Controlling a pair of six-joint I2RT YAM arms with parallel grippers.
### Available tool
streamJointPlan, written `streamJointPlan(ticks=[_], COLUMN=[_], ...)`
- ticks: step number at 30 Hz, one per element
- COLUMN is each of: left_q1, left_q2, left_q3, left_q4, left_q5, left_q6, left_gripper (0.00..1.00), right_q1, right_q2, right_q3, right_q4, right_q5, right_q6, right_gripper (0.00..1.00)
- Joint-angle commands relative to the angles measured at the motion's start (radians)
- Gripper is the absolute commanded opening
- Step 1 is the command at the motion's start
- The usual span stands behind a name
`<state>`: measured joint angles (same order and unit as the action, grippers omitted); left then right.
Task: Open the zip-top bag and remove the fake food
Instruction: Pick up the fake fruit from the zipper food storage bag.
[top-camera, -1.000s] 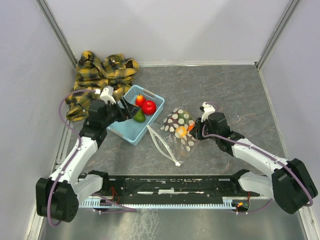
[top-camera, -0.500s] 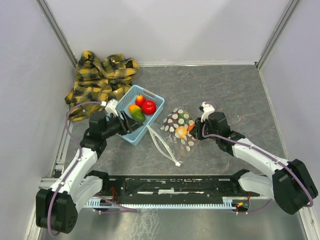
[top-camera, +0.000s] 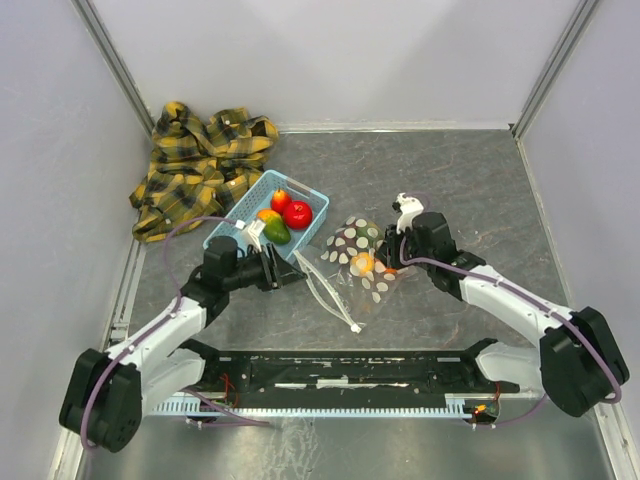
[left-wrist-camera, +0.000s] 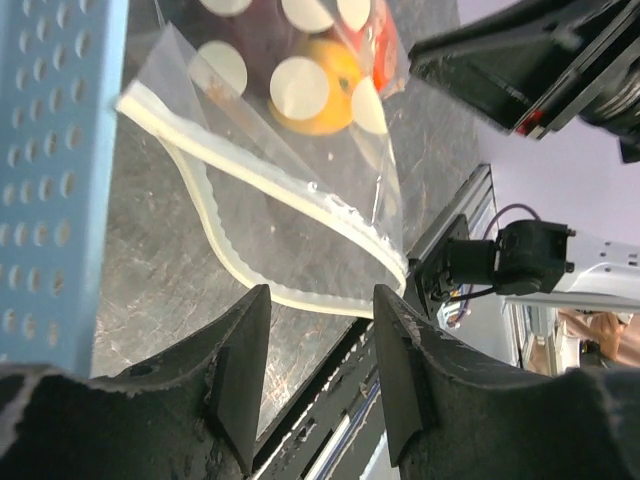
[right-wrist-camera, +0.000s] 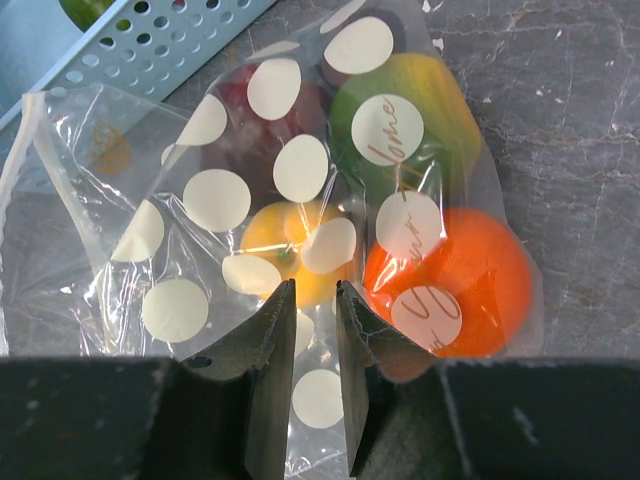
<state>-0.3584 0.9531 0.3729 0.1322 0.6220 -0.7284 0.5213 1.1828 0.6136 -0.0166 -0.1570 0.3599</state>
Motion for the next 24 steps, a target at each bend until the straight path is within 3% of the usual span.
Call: streamJointPlan(ticks=[1, 24], left_q1=[-0.078, -0.238], left_q2=[0.052, 0.266], left_q3=[-0.025, -0.013], left_q4=[0.120, 0.328], left_q5=[-0.043, -0.193], left_q6=[-0.053, -0.105], left_gripper=[0.52, 0.52], right_q1=[-0.003, -0.003], right_q2=[0.041, 0.199], right_q3=[0.073, 0.187], right_q4=[0.020, -0.013], right_q5=[-0.007, 0.005], right_q6=[-0.030, -0.065], right_gripper=[0.30, 0.27])
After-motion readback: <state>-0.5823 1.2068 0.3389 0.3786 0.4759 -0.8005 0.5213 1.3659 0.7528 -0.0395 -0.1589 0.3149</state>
